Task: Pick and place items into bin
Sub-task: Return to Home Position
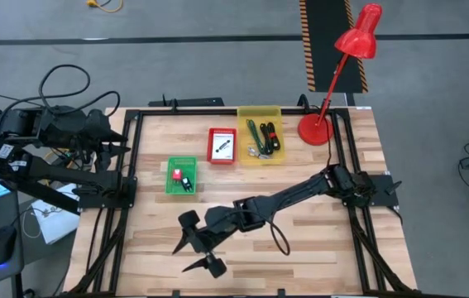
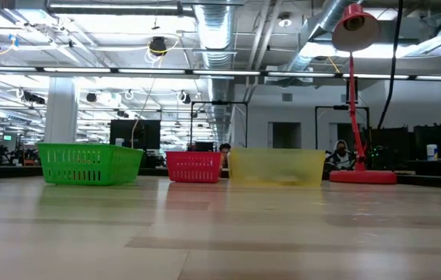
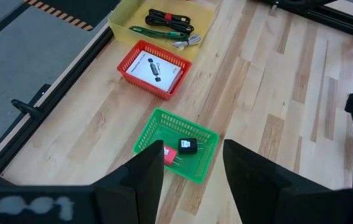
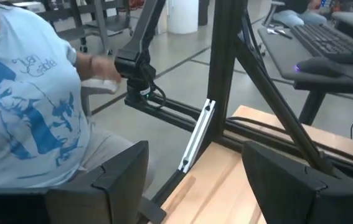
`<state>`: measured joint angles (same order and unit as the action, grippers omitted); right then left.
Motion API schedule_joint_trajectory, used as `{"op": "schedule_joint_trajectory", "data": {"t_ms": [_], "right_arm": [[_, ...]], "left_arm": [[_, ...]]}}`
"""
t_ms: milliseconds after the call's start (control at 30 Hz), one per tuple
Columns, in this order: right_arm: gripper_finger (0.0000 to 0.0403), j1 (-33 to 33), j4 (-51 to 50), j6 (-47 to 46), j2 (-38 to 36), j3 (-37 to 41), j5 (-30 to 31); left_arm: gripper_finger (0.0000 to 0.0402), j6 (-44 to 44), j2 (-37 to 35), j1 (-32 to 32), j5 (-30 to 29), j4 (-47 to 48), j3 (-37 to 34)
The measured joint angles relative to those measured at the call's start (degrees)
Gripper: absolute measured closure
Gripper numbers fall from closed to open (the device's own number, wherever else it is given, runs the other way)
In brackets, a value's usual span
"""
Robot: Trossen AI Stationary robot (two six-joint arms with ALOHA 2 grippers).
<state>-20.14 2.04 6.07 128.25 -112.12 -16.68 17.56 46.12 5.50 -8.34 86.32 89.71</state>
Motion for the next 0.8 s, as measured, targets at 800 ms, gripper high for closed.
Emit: {"op": "schedule_joint_trajectory", "data": {"t_ms": [800], "right_arm": [[0.0148,1.21,-6.01,-1.94,-0.11,-0.02,0.24]], "left_arm": [[0.0248,0.00,-1.64,-3.29,-1.15,-0.07,-0.04]]}}
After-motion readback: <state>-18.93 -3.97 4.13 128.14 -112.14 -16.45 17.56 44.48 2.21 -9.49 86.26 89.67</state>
